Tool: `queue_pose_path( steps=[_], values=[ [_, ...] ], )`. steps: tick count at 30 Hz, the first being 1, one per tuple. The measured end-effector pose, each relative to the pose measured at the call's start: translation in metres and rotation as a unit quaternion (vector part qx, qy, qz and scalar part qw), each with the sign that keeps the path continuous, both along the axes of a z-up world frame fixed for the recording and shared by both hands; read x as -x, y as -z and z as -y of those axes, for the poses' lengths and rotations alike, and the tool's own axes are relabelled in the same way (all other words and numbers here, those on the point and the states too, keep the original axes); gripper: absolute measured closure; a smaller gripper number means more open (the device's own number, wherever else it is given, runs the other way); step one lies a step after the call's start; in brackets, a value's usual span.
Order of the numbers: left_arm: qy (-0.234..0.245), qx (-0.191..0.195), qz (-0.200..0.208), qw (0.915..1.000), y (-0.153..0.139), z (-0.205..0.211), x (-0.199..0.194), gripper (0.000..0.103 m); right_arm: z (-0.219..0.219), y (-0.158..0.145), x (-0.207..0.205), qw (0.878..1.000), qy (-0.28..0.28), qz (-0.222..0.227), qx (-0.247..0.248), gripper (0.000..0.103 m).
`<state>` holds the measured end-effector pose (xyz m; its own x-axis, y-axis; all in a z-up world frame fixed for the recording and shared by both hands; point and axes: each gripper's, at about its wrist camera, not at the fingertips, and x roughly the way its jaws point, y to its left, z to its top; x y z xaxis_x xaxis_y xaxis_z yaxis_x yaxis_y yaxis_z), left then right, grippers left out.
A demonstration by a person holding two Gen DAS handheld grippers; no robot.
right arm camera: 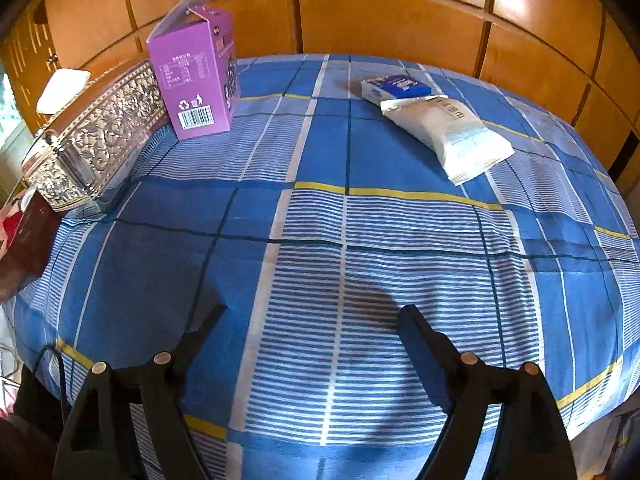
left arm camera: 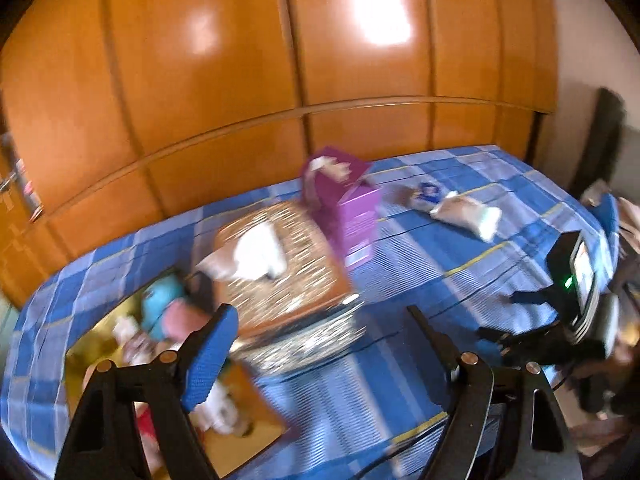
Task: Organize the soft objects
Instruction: 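Grasp the blue Tempo tissue pack with the left tool and lift it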
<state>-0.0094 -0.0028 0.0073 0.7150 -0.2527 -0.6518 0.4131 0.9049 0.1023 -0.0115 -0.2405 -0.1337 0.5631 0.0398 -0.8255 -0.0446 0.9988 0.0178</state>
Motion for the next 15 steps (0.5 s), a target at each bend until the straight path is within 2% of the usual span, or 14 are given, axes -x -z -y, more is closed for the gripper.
queue_pose_path(
  steps=[3,6,10,15],
  values=[
    [0.043,0.009,-0.017,0.9989,-0.005,0.033,-0.01,0.021,-0.001,0.003,0.005,1.0,0.003,0.025,0.001,0.016],
    [0.079,0.005,-0.039,0.9961,-0.003,0.069,-0.026,0.031,-0.001,0.003,0.005,0.999,0.004,0.035,-0.002,0.015],
    [0.098,0.008,-0.072,0.9925,0.004,0.109,-0.049,0.037,0.0,0.004,0.005,0.999,-0.001,0.04,-0.005,0.013],
    [0.107,0.008,-0.096,0.9896,0.015,0.163,-0.092,0.038,0.0,0.004,0.005,0.999,-0.002,0.043,-0.006,0.012]
  ],
)
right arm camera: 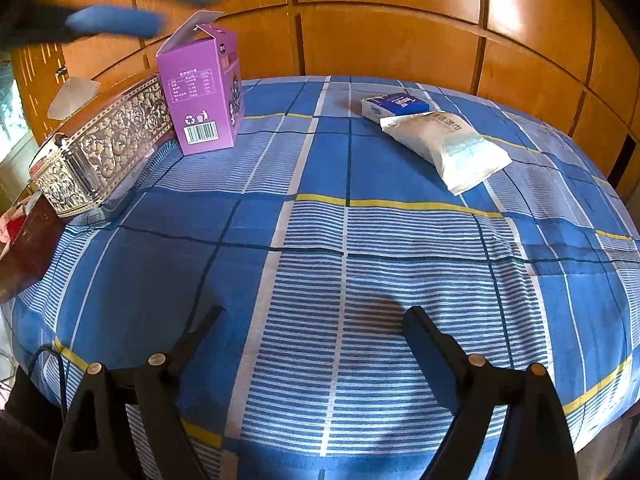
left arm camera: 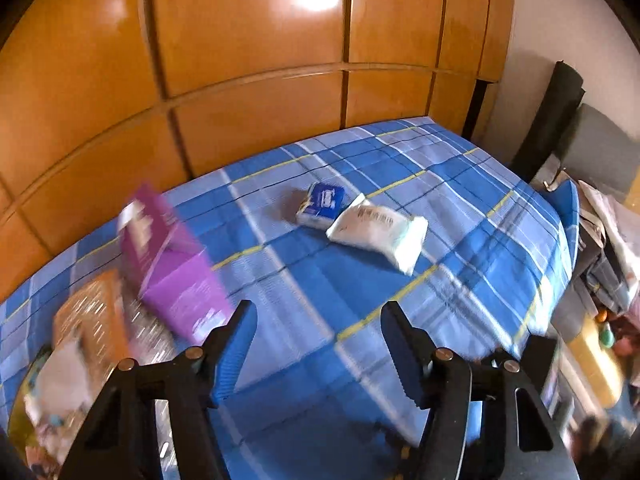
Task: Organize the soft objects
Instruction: 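Grasp the blue Tempo tissue pack with the left tool and lift it, then grasp the white cleaning-wipes pack with the right tool while left tool holds the Tempo pack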
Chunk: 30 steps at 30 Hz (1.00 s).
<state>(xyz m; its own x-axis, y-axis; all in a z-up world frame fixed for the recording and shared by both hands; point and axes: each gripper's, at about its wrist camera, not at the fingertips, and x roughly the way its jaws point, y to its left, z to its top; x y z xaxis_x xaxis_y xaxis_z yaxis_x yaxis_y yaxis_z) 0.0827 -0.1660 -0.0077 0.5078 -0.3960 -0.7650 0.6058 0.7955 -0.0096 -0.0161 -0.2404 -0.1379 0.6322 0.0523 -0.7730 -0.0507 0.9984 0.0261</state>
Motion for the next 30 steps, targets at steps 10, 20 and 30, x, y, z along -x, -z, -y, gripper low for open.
queue_pose_path(
  steps=[10,20,30],
  values=[
    [-0.021,-0.058,-0.043,0.9972,0.051,0.086,-0.103,0.036,0.0,0.0,0.0,1.0,0.005,0.004,-0.006,0.011],
    [-0.026,-0.108,-0.065,0.9917,0.099,0.141,-0.176,0.03,0.002,0.001,0.002,1.0,-0.001,0.012,-0.015,0.011],
    [-0.026,-0.093,-0.101,0.9902,0.12,0.153,-0.201,0.049,0.005,0.002,0.001,1.0,-0.003,0.018,-0.024,0.011]
  ],
)
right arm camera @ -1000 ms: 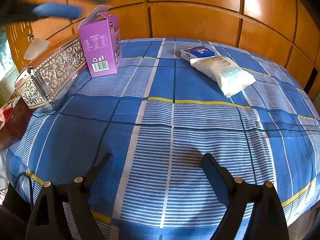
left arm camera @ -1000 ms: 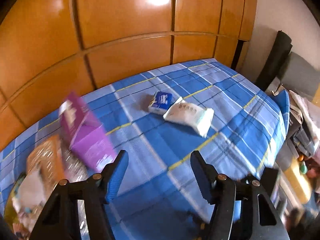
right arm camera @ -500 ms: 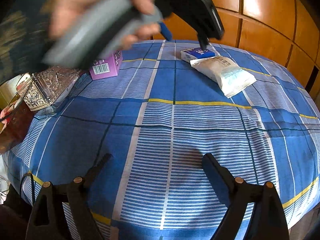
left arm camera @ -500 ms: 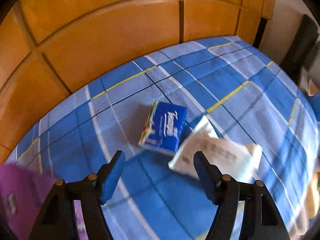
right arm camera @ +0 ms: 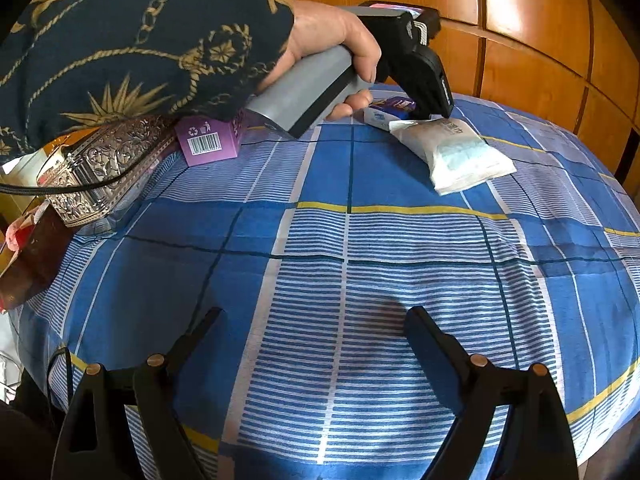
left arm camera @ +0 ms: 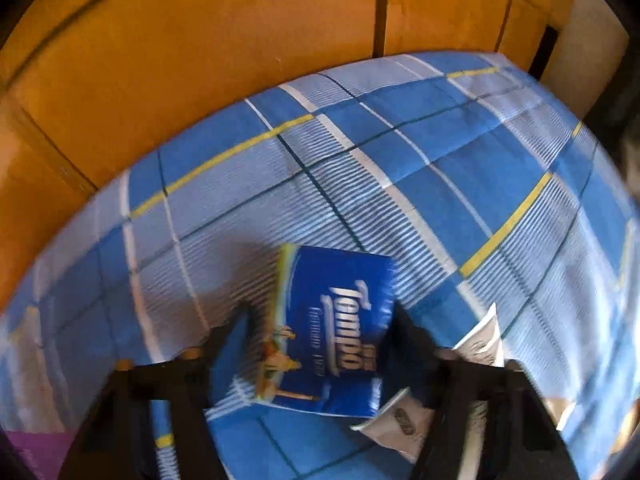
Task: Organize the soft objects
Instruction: 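Grasp the white cleaning-wipes pack with the right tool while left tool holds the Tempo pack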
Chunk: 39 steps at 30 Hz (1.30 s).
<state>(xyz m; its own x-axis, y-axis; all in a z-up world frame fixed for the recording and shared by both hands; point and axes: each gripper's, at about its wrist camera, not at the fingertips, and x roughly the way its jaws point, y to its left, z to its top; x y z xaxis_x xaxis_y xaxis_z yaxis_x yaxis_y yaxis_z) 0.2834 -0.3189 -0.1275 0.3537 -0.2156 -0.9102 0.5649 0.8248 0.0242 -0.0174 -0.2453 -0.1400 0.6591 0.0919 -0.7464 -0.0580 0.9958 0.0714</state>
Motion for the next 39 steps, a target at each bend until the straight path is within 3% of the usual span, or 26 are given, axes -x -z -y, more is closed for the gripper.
queue_pose_path(
  steps=[12,21,26,32,36,39],
  values=[
    [-0.038,-0.004,-0.011,0.9992,-0.002,-0.058,0.046,0.049,-0.002,-0.001,0.0,1.0,-0.016,-0.006,0.013,0.011],
    [-0.03,-0.001,-0.002,0.9996,-0.004,-0.101,0.117,0.049,0.012,-0.013,-0.006,0.998,-0.019,-0.058,0.016,0.019],
    [-0.015,0.013,0.012,0.9997,-0.004,-0.126,0.16,0.049,0.046,-0.024,0.001,0.998,0.014,-0.054,0.017,0.02],
    [0.001,0.036,0.05,0.9981,-0.002,-0.152,0.201,0.049,0.075,-0.041,-0.017,0.996,0.006,-0.02,0.082,0.02],
    [-0.002,0.053,0.054,0.9971,0.001,-0.158,0.204,0.049,0.081,-0.049,-0.063,0.991,-0.035,-0.018,0.13,0.02],
    [0.002,0.055,0.059,0.9967,0.002,-0.159,0.205,0.048,0.075,-0.051,-0.101,0.98,-0.073,-0.023,0.184,0.02]
  ],
)
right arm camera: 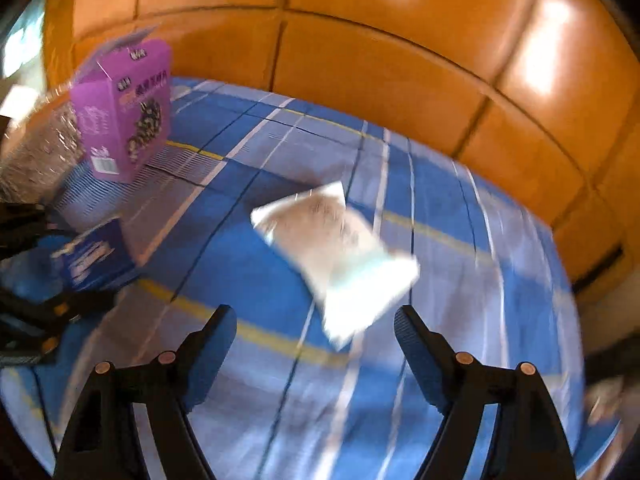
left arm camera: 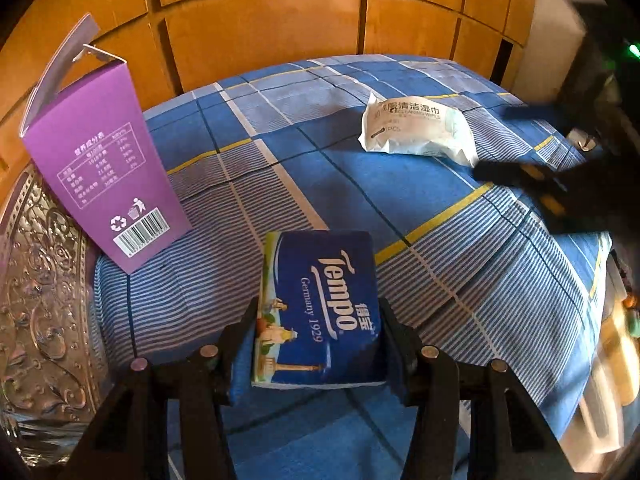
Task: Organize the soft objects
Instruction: 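Grasp the white cleaning-wipes pack with the right tool while left tool holds the Tempo pack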
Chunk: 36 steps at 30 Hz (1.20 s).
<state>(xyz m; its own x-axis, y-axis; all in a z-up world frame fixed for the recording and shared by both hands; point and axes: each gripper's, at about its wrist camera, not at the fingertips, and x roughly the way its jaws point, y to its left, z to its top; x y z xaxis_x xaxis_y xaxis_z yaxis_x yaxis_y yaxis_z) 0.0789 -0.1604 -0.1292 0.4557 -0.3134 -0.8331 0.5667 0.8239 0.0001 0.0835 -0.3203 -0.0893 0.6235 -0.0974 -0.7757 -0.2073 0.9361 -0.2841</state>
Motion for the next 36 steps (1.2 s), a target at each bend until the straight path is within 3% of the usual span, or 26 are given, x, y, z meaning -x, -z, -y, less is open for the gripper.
queue_pose_path(
  steps=[4,11,13,15,17,20,25,30,36],
  values=[
    [0.001,0.011,0.006,0.9999,0.001,-0.003,0.001,0.048,-0.003,0.006,-0.045,0.996,-0.036,-0.027,0.073,0.02],
    [0.0,0.021,0.013,0.9997,0.002,-0.006,0.006,0.048,0.0,0.032,-0.092,0.989,-0.057,-0.098,0.095,0.019],
    [0.0,0.022,0.014,0.9997,0.002,-0.007,0.007,0.048,0.003,0.033,-0.096,0.991,-0.05,-0.1,0.074,0.02],
    [0.0,0.022,0.016,0.9996,0.002,-0.007,0.008,0.048,0.007,0.032,-0.099,0.992,-0.041,-0.111,0.037,0.036],
    [0.0,0.023,0.018,0.9996,0.002,-0.007,0.009,0.048,0.011,0.032,-0.094,0.993,-0.028,-0.11,0.014,0.043],
    [0.001,0.024,0.023,0.9995,0.003,-0.008,0.011,0.048,0.016,0.034,-0.08,0.994,0.023,-0.103,-0.017,0.046],
    [0.005,0.023,0.028,0.9993,0.003,-0.009,0.013,0.048,0.03,0.039,-0.043,0.982,0.098,-0.102,-0.127,0.047],
    [0.006,0.018,0.027,0.9994,0.001,-0.009,0.015,0.049,0.018,0.038,0.007,0.981,0.122,-0.08,-0.124,0.051],
    [0.005,0.005,0.01,0.9999,-0.002,-0.003,0.008,0.051,0.013,0.04,0.023,0.981,0.141,-0.052,-0.124,0.05]
  ],
)
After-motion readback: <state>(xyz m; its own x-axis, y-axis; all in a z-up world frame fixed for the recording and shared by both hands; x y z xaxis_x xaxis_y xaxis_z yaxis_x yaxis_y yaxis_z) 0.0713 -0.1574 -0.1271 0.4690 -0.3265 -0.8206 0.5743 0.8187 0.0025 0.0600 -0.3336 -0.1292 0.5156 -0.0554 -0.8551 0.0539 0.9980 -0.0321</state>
